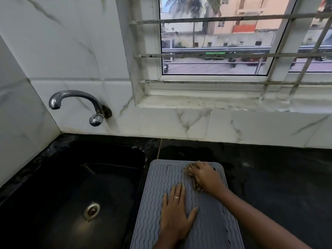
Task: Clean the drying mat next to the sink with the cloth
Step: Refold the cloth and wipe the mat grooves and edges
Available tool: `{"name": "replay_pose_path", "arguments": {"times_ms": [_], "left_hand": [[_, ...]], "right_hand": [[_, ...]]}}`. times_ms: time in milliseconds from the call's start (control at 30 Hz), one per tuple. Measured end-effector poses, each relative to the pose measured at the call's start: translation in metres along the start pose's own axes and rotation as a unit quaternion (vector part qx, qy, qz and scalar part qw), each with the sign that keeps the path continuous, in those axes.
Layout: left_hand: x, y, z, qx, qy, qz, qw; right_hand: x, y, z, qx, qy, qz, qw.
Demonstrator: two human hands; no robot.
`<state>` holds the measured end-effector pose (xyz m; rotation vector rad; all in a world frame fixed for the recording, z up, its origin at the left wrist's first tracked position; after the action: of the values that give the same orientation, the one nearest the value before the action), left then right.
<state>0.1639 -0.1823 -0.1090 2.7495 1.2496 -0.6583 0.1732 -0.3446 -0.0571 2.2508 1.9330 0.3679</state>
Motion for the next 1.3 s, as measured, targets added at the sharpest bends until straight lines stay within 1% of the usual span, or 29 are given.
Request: {"name": "replay_pose_path", "arguments": {"times_ms": [67, 100, 167, 200, 233, 267, 300, 333, 367, 400, 433, 467, 500, 533, 600, 667, 733, 767, 833, 867, 900, 933, 967, 1000, 1033, 1100, 1200, 1267, 1300], "left_hand": [[0.000, 0.000, -0.001, 0.021, -0.003, -0.002, 1.000], [-0.001, -0.001, -0.004, 0.015, 0.002, 0.003, 1.000], [-0.002, 0.000, -0.007, -0.006, 0.017, 0.012, 1.000], [-0.003, 0.000, -0.007, -0.023, 0.018, 0.018, 0.999], [-0.003, 0.000, -0.006, -0.025, 0.006, 0.023, 0.999], [-0.003, -0.001, -0.008, -0.040, 0.007, 0.027, 0.999], [-0.003, 0.000, -0.011, -0.062, -0.001, 0.033, 0.998], [-0.005, 0.000, -0.013, -0.092, -0.009, 0.052, 0.994], [-0.009, -0.001, -0.014, -0.105, -0.021, 0.086, 0.991], [-0.013, -0.003, -0.012, -0.109, -0.015, 0.128, 0.986], [-0.017, -0.005, -0.012, -0.114, -0.003, 0.170, 0.979], [-0.021, -0.007, -0.012, -0.107, 0.004, 0.200, 0.974], [-0.022, -0.008, -0.012, -0.106, -0.001, 0.215, 0.971], [-0.022, -0.007, -0.012, -0.112, -0.006, 0.218, 0.970], [-0.019, -0.004, -0.014, -0.121, -0.024, 0.199, 0.972], [-0.017, -0.003, -0.014, -0.134, -0.026, 0.182, 0.974], [-0.012, -0.003, -0.020, -0.177, -0.042, 0.149, 0.972], [-0.008, -0.002, -0.022, -0.205, -0.058, 0.114, 0.970], [0.002, 0.001, -0.026, -0.238, -0.067, 0.027, 0.969], [0.005, 0.002, -0.028, -0.238, -0.057, -0.005, 0.970], [0.007, 0.004, -0.026, -0.215, -0.056, -0.029, 0.975], [0.008, 0.005, -0.023, -0.196, -0.068, -0.041, 0.977], [0.008, 0.007, -0.021, -0.187, -0.085, -0.046, 0.978], [0.008, 0.005, -0.020, -0.190, -0.104, -0.043, 0.975], [0.007, 0.004, -0.021, -0.195, -0.116, -0.032, 0.973], [0.005, 0.003, -0.025, -0.204, -0.117, -0.012, 0.972], [0.000, 0.002, -0.031, -0.196, -0.112, 0.000, 0.974], [-0.002, -0.005, -0.034, -0.180, -0.095, 0.001, 0.979], [-0.003, -0.004, -0.035, -0.176, -0.098, -0.005, 0.980]], "right_hand": [[-0.011, 0.026, 0.007, 0.006, -0.025, 0.039, 0.999], [-0.014, 0.035, 0.005, 0.012, -0.024, 0.069, 0.997], [-0.023, 0.052, 0.005, 0.023, 0.016, 0.148, 0.989], [-0.028, 0.058, 0.003, 0.021, 0.046, 0.184, 0.982], [-0.026, 0.063, 0.000, 0.008, 0.083, 0.205, 0.975], [-0.020, 0.066, -0.004, -0.024, 0.119, 0.192, 0.974], [-0.007, 0.067, -0.010, -0.047, 0.155, 0.147, 0.976], [0.010, 0.066, -0.014, -0.036, 0.189, 0.081, 0.978], [0.032, 0.063, -0.016, 0.002, 0.214, -0.002, 0.977], [0.055, 0.056, -0.011, 0.076, 0.218, -0.071, 0.970], [0.074, 0.048, -0.005, 0.143, 0.209, -0.122, 0.960], [0.081, 0.043, 0.002, 0.167, 0.197, -0.145, 0.955], [0.081, 0.043, 0.008, 0.164, 0.193, -0.138, 0.957], [0.075, 0.050, 0.010, 0.141, 0.179, -0.115, 0.967], [0.063, 0.063, 0.014, 0.111, 0.114, -0.073, 0.985], [0.061, 0.074, 0.017, 0.097, 0.057, -0.009, 0.994], [0.064, 0.093, 0.018, 0.101, 0.055, 0.045, 0.992], [0.069, 0.103, 0.015, 0.112, 0.079, 0.061, 0.989], [0.083, 0.118, 0.009, 0.149, 0.175, 0.038, 0.972], [0.096, 0.120, 0.006, 0.191, 0.205, 0.006, 0.960], [0.112, 0.116, 0.006, 0.249, 0.204, -0.037, 0.946], [0.126, 0.106, 0.009, 0.300, 0.180, -0.072, 0.934], [0.134, 0.097, 0.013, 0.326, 0.152, -0.091, 0.929], [0.137, 0.090, 0.019, 0.325, 0.135, -0.093, 0.931], [0.134, 0.086, 0.020, 0.302, 0.137, -0.081, 0.940], [0.127, 0.080, 0.015, 0.235, 0.132, -0.057, 0.961], [0.124, 0.073, 0.002, 0.111, 0.054, -0.057, 0.991], [0.123, 0.073, -0.001, 0.096, 0.037, -0.015, 0.995], [0.122, 0.077, -0.006, 0.105, 0.060, 0.003, 0.993]]}}
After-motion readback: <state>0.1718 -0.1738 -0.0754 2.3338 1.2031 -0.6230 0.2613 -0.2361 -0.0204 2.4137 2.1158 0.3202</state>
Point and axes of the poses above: each hand's wrist, its own y-axis towards the middle knuckle, its own z-axis out of the palm, x = y × z, the point moved 5 cm from there along y, towards the middle knuckle, and after that the axes turned 2 degrees about -y, right-handed, at the moved point
